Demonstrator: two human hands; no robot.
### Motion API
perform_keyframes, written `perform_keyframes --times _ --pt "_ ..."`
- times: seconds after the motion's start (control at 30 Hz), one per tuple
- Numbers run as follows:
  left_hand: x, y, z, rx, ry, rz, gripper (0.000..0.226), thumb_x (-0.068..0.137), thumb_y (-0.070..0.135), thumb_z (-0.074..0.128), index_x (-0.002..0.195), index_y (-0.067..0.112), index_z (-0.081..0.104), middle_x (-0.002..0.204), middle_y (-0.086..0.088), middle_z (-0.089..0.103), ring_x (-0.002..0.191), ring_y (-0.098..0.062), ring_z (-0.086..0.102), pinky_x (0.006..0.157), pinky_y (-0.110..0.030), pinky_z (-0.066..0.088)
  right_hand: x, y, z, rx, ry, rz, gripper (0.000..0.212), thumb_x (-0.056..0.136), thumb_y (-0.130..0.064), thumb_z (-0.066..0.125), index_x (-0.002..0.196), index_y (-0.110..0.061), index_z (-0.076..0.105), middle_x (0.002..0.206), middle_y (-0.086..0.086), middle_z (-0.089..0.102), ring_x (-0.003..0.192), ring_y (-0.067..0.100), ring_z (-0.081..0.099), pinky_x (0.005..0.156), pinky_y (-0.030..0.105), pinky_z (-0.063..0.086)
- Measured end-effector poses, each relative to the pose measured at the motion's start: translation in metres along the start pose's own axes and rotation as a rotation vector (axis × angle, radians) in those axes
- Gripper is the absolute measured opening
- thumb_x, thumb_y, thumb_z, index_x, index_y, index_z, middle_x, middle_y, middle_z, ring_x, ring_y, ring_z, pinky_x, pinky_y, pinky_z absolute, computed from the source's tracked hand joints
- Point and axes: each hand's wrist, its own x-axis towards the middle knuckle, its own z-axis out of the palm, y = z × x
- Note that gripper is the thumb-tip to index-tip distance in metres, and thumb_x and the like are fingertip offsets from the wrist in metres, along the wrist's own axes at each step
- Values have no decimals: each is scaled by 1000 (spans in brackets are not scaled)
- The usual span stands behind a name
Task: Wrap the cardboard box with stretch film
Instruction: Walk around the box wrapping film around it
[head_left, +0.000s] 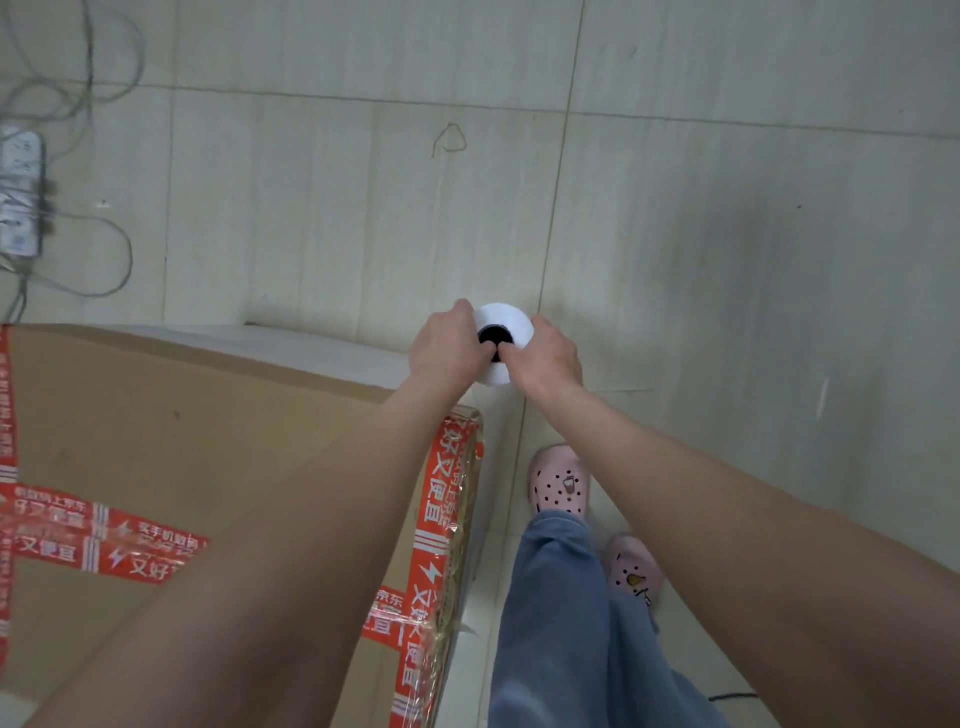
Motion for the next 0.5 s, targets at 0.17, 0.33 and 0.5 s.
perform_keyframes --times 0.17,0.33,0.5 --pt "10 13 -13 323 -70 361 52 88 18 55 138 24 42 122 -2 56 108 -25 58 76 -32 45 -3 -5 5 -7 -53 11 32 91 -25 52 122 -16 49 115 12 61 102 34 59 76 34 45" --pt "16 25 -10 505 -81 463 21 86 12 54 106 18 58 105 -1 63 94 -24 62 59 -29 35 0 -7 2 -42 -58 7 29 90 -19 50 118 -11 49 118 15 59 107 36 57 78 34 42" --pt "20 29 -14 530 -101 399 18 82 6 54 97 12 62 94 -6 65 83 -27 62 58 -29 37 7 -13 -5 -122 -57 -27 23 90 -17 47 112 -11 51 114 11 60 102 34 57 71 31 38"
